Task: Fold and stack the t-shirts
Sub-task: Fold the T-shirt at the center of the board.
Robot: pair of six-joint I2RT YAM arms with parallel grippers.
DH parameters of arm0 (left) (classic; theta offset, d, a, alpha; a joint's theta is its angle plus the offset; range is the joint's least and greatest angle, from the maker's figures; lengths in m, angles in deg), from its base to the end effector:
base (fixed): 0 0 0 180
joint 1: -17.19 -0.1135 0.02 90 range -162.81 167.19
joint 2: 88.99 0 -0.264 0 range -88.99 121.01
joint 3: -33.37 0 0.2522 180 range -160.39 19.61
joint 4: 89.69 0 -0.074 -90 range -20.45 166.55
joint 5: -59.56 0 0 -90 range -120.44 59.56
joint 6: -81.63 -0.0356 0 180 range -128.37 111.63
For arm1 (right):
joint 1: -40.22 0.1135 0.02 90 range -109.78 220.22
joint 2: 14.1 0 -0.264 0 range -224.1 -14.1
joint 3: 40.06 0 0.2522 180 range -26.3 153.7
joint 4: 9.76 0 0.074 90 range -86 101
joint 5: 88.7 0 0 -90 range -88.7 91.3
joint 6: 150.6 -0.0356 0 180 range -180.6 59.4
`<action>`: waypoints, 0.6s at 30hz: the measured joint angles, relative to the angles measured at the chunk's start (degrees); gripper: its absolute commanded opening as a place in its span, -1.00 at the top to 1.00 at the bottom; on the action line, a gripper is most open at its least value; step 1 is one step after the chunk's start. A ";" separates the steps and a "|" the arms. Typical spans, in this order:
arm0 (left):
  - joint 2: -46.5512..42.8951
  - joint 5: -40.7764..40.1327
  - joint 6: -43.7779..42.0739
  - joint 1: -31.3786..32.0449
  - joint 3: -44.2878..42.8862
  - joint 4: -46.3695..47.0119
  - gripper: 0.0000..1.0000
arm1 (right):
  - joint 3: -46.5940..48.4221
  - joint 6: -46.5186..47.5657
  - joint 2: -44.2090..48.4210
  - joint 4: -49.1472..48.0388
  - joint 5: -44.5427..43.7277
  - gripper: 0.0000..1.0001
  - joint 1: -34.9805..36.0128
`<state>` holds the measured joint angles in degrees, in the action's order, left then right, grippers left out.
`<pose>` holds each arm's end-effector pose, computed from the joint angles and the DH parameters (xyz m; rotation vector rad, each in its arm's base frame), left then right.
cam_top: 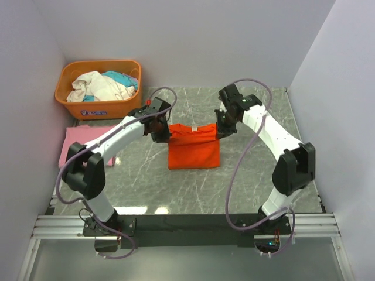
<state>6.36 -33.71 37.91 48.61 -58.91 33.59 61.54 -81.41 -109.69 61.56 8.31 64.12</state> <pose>0.3011 -0.1815 0.2682 -0.3655 2.6438 -0.3925 0.3111 0.1426 0.3033 -0.1115 2.7613 0.3866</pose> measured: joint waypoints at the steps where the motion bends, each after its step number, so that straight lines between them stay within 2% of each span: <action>1: 1.01 0.00 -0.28 -0.39 -0.39 0.22 0.99 | 1.22 0.57 -1.51 -0.02 0.07 1.00 -0.37; 16: 11.17 2.80 -3.28 -5.49 -4.28 8.46 0.99 | 7.74 2.73 -13.77 -3.69 1.57 1.00 -4.20; 18: 13.38 3.04 -3.61 -5.75 -4.59 9.60 0.93 | 7.74 2.73 -15.67 -4.76 1.68 0.98 -4.52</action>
<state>19.74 -30.67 34.30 42.86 -63.50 43.18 69.27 -78.68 -125.37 56.79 9.99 59.59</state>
